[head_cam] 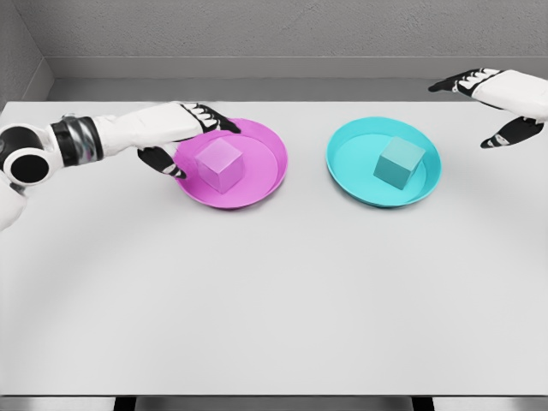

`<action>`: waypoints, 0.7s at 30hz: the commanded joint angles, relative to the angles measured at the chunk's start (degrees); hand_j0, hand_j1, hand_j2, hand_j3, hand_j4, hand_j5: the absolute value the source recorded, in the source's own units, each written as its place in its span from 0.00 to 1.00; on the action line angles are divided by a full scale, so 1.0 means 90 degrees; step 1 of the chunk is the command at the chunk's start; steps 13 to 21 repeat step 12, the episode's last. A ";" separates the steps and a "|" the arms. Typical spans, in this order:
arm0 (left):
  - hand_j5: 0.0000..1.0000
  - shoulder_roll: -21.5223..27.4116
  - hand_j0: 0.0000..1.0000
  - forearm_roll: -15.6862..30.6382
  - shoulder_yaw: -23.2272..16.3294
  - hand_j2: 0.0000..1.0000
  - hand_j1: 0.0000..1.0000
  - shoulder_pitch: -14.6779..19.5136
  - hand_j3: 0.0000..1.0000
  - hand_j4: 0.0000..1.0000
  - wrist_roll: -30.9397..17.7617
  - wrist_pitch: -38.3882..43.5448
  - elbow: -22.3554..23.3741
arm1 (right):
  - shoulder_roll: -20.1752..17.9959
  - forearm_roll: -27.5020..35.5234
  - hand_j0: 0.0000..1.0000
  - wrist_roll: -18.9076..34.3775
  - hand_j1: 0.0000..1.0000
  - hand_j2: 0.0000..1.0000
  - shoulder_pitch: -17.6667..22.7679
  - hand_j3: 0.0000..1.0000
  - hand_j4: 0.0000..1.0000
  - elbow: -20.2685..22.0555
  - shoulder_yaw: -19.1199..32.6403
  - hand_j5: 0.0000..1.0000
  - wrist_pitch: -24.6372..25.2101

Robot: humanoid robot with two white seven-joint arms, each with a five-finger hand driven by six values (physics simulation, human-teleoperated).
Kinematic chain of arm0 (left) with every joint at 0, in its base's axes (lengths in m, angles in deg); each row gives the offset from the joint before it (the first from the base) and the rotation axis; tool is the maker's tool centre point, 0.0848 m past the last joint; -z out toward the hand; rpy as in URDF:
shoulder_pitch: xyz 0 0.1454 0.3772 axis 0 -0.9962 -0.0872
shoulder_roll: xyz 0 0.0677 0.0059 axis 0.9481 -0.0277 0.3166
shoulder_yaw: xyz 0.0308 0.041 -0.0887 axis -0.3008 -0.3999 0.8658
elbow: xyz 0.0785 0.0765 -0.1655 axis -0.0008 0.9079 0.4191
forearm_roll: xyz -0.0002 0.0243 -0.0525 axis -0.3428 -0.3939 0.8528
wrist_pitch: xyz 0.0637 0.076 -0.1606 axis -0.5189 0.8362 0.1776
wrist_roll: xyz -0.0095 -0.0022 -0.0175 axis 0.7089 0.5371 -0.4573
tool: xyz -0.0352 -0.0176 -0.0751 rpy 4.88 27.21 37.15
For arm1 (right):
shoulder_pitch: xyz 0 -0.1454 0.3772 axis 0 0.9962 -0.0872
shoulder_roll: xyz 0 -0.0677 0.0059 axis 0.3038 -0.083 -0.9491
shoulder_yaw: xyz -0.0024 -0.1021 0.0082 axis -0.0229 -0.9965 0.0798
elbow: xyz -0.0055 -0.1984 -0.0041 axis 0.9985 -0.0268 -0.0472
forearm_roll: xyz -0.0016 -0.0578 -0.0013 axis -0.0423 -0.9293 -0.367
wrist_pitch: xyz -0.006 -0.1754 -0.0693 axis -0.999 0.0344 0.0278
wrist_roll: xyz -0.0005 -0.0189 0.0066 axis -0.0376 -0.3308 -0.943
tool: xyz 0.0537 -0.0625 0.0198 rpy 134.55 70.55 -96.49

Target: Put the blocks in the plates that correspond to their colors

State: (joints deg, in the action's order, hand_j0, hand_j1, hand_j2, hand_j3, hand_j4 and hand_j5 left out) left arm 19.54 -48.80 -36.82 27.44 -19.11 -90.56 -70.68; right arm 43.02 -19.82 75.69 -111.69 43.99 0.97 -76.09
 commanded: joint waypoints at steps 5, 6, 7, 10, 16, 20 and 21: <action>1.00 0.1360 1.00 0.0959 0.0602 1.00 1.00 -0.0635 1.00 1.00 0.0000 -0.0230 -0.0107 | -0.0099 -0.0030 1.00 -0.0003 1.00 1.00 0.0000 1.00 1.00 0.0118 0.0003 1.00 0.0019; 1.00 0.1351 1.00 0.0959 0.0632 1.00 1.00 -0.0674 1.00 1.00 0.0000 -0.0230 -0.0019 | -0.0079 -0.0040 1.00 -0.0003 1.00 1.00 0.0048 1.00 1.00 0.0118 -0.0006 1.00 0.0019; 1.00 0.1360 1.00 0.0959 0.0641 1.00 1.00 -0.0684 1.00 1.00 0.0000 -0.0230 -0.0009 | -0.0079 -0.0040 1.00 -0.0003 1.00 1.00 0.0137 1.00 1.00 0.0118 -0.0006 1.00 0.0019; 1.00 0.1360 1.00 0.0959 0.0641 1.00 1.00 -0.0723 1.00 1.00 0.0000 -0.0230 0.0001 | -0.0119 -0.0040 1.00 -0.0003 1.00 1.00 0.0176 1.00 1.00 0.0118 0.0003 1.00 0.0019; 1.00 0.1360 1.00 0.0959 0.0641 1.00 1.00 -0.0733 1.00 1.00 0.0000 -0.0230 0.0147 | -0.0119 -0.0040 1.00 -0.0003 1.00 1.00 0.0176 1.00 1.00 0.0118 0.0003 1.00 0.0019; 1.00 0.1360 1.00 0.0959 0.0641 1.00 1.00 -0.0733 1.00 1.00 0.0000 -0.0230 0.0147 | -0.0119 -0.0040 1.00 -0.0003 1.00 1.00 0.0176 1.00 1.00 0.0118 0.0003 1.00 0.0019; 1.00 0.1360 1.00 0.0959 0.0641 1.00 1.00 -0.0733 1.00 1.00 0.0000 -0.0230 0.0147 | -0.0119 -0.0040 1.00 -0.0003 1.00 1.00 0.0176 1.00 1.00 0.0118 0.0003 1.00 0.0019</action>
